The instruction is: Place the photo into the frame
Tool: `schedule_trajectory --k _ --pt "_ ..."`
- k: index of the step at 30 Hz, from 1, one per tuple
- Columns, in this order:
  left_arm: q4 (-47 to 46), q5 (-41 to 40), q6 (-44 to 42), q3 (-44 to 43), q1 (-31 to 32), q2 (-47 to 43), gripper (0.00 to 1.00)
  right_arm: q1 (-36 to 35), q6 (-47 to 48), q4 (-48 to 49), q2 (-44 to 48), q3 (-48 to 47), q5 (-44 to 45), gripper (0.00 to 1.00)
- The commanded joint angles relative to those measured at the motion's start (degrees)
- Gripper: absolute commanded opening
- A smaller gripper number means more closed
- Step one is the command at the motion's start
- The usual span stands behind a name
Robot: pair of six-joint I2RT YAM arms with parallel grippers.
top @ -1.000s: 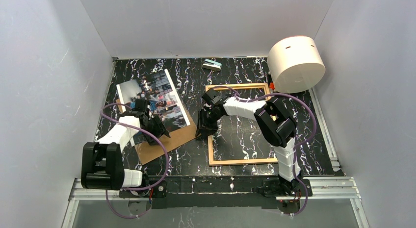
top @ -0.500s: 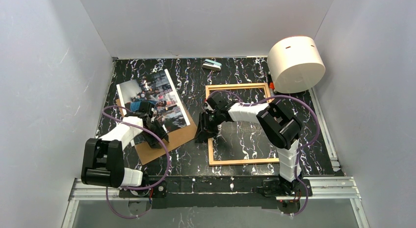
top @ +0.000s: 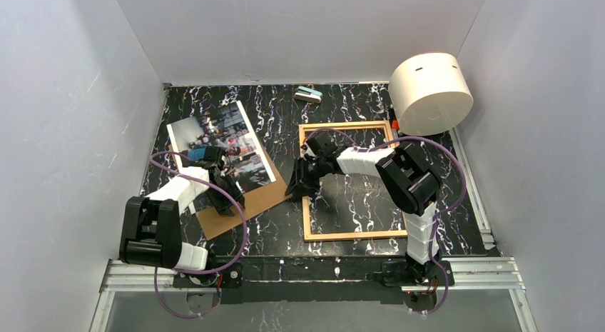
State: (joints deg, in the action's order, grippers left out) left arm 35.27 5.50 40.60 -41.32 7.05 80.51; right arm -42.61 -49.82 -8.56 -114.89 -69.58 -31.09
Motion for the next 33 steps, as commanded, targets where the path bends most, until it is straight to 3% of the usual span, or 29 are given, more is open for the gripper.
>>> schedule_trajectory --k 1,13,23,29,33 --pt "-0.25 -6.27 -2.44 3.06 0.24 3.01 0.43 -0.04 -0.78 1.57 1.87 1.38 -5.33 0.45" --pt "-1.54 -5.58 -2.81 3.40 0.68 3.75 0.42 -0.02 0.24 4.90 2.07 -0.30 -4.76 0.39" --pt "-1.82 -6.07 -2.81 3.42 0.90 4.56 0.42 -0.31 1.92 -8.63 1.97 -2.02 0.30 0.48" --pt "-2.03 -6.04 -2.88 3.51 1.12 4.95 0.42 -0.37 2.01 -7.81 0.04 -2.56 0.43 0.48" --pt "-2.00 -6.09 -2.89 3.53 1.21 4.92 0.41 -0.37 0.64 -2.37 -0.13 -1.92 -1.54 0.44"
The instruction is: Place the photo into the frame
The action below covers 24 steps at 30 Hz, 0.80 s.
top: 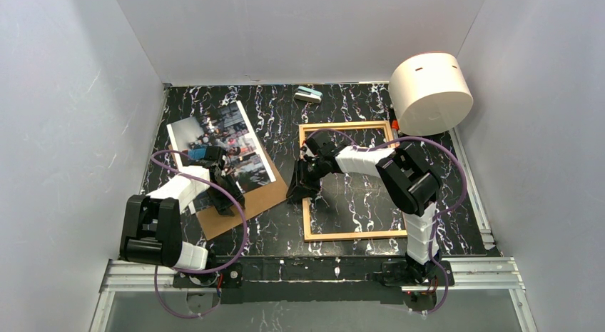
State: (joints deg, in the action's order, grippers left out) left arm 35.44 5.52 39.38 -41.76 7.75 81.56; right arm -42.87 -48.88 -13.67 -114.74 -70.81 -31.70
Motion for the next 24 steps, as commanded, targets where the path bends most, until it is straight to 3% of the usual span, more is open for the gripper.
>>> schedule_trajectory --k 1,10,19,24 --pt "-2.23 -6.13 -1.62 3.99 0.51 3.87 0.41 -0.13 -0.55 3.18 -0.35 -0.81 -0.80 0.43" --pt "-2.22 -6.35 -1.42 4.05 0.78 3.55 0.41 -0.04 -0.04 3.29 -1.24 -2.74 -1.30 0.42" --pt "-2.31 -6.92 -1.24 4.14 1.04 3.50 0.41 -0.06 -1.83 14.83 2.96 1.75 -5.43 0.41" --pt "-2.31 -7.01 -1.32 4.15 1.21 3.69 0.40 0.06 -1.96 16.19 3.08 2.35 -4.78 0.41"
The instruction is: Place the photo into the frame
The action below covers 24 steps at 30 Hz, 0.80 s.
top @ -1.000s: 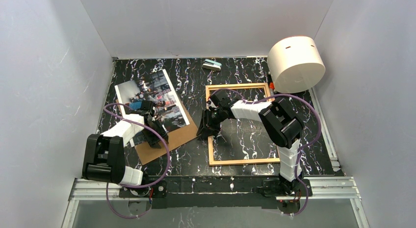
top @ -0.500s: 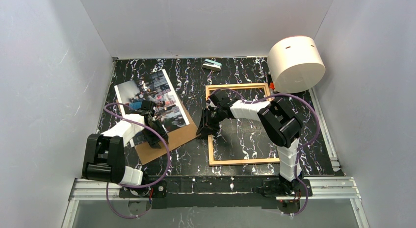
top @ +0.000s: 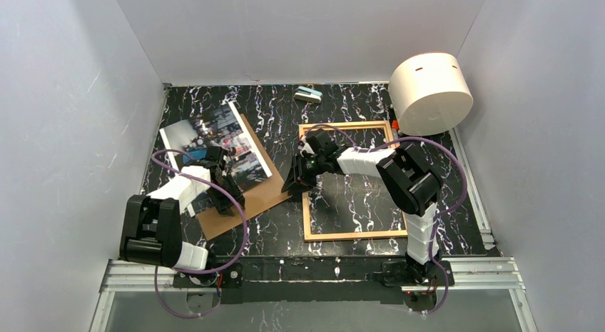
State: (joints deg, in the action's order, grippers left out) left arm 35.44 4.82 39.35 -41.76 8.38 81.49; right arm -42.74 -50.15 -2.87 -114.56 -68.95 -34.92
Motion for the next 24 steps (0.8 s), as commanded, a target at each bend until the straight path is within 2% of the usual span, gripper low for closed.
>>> schedule_trajectory --k 1,11,24 --pt "-2.40 -6.31 -1.32 4.14 0.58 3.84 0.40 0.01 -0.86 6.05 2.79 0.79 -1.59 0.42" --pt "-2.33 -6.31 -1.72 3.88 1.06 5.35 0.40 1.08 -3.84 19.81 0.11 2.43 -3.26 0.56" --pt "-2.21 -6.39 -2.22 3.39 1.77 7.58 0.40 1.17 -6.00 24.84 -5.67 -0.36 -8.94 0.57"
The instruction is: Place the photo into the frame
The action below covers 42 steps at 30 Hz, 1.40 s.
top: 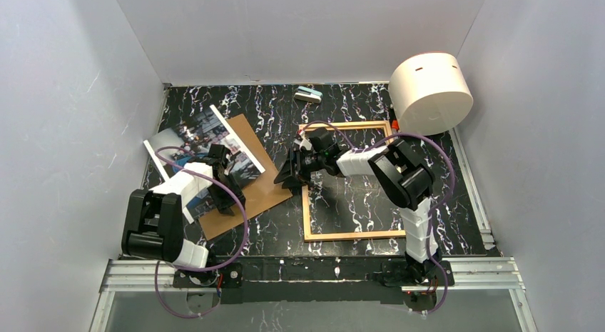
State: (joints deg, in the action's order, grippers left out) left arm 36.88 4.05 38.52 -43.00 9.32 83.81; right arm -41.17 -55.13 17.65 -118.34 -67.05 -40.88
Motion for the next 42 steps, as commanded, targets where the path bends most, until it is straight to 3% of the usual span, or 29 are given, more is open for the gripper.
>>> schedule_trajectory --k 1,9,17,24,29,35,42 --pt "-3.58 -5.70 -1.35 4.61 0.91 5.30 0.40 -0.41 -1.17 4.54 -2.39 -2.56 -2.97 0.58" --pt "-3.31 -6.10 -1.35 4.54 1.28 5.75 0.40 -0.38 -4.38 7.93 -6.27 -3.69 -0.47 0.64" --pt "-3.05 -6.36 -1.18 4.43 1.49 5.66 0.40 -0.45 -4.33 10.08 -8.34 -5.42 -2.86 0.62" --pt "-3.33 -5.95 -1.99 3.08 1.66 3.75 0.40 -0.36 2.47 -5.52 -1.26 -4.07 4.48 0.57" --pt "-7.10 -0.22 -2.85 2.51 2.07 1.03 0.40 0.36 6.94 -14.78 3.91 -4.12 13.26 0.56" --pt "-12.00 5.83 -3.60 3.01 4.60 3.26 0.42 0.29 12.97 -22.64 2.70 -8.44 17.23 0.55" --pt "-12.18 6.18 -4.23 1.55 5.19 3.54 0.42 -0.78 16.44 -26.95 0.09 -11.22 16.17 0.52"
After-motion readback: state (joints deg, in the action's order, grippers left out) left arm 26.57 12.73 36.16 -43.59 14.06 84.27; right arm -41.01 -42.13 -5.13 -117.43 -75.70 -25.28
